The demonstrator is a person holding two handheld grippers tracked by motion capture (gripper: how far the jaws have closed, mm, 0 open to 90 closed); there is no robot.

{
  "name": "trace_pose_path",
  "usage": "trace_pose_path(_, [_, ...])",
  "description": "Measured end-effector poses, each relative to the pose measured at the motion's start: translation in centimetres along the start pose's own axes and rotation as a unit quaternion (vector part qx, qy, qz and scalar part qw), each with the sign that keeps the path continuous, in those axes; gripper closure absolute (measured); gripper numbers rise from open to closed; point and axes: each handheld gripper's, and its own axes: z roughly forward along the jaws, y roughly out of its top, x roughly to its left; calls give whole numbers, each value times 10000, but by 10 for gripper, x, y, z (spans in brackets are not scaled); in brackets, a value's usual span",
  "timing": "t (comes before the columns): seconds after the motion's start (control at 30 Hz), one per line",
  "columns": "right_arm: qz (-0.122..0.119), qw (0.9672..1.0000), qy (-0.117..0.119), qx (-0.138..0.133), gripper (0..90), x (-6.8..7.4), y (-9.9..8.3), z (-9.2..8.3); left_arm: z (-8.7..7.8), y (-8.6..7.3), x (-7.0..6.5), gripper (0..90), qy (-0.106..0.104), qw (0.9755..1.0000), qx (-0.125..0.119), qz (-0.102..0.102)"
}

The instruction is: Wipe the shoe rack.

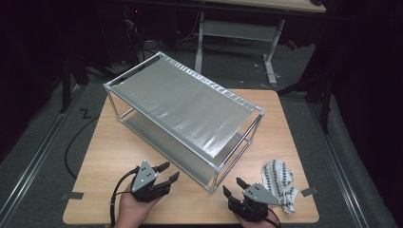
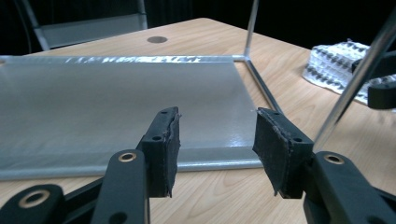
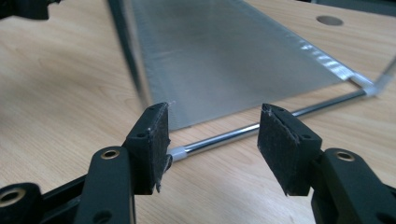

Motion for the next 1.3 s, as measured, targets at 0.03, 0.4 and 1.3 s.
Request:
trace_pose_path(0.03, [-40,10000,33,5,430,2,1,2,-1,-1,0,505,11,10000,-3,-18])
trace_pose_path(0.4, [-104,9992,392,-1,426,17,10,20,-16,-8,5,518,238,9997,79,15])
trace_pose_path(1.3, [-139,9997,171,-63,802,1,1,7,2,0,17,506,256,9993,86,-276])
